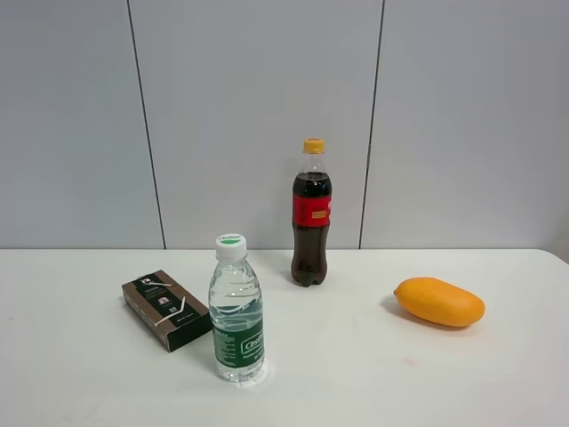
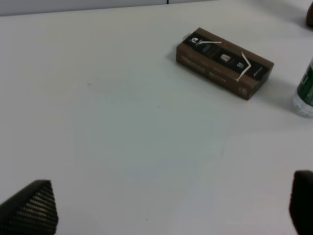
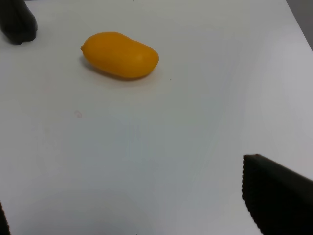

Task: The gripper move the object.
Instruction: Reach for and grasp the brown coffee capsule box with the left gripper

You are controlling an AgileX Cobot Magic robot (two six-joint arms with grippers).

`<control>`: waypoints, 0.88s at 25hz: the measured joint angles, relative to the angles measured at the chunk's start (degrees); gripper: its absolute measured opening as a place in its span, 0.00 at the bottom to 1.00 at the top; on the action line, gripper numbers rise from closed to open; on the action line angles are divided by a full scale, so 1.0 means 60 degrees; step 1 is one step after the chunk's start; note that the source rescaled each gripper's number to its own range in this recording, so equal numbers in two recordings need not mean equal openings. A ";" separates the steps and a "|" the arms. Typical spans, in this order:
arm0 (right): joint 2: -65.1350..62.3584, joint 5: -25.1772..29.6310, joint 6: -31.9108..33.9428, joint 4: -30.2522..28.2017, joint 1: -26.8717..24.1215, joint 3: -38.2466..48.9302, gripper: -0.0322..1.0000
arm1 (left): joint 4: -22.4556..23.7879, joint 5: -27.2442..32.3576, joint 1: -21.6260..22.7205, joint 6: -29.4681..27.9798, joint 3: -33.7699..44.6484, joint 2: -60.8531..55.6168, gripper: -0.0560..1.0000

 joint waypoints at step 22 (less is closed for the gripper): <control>0.0000 0.0000 0.0000 0.0000 0.0000 0.0000 1.00 | 0.0000 0.0000 0.0000 0.0000 0.0000 0.0000 1.00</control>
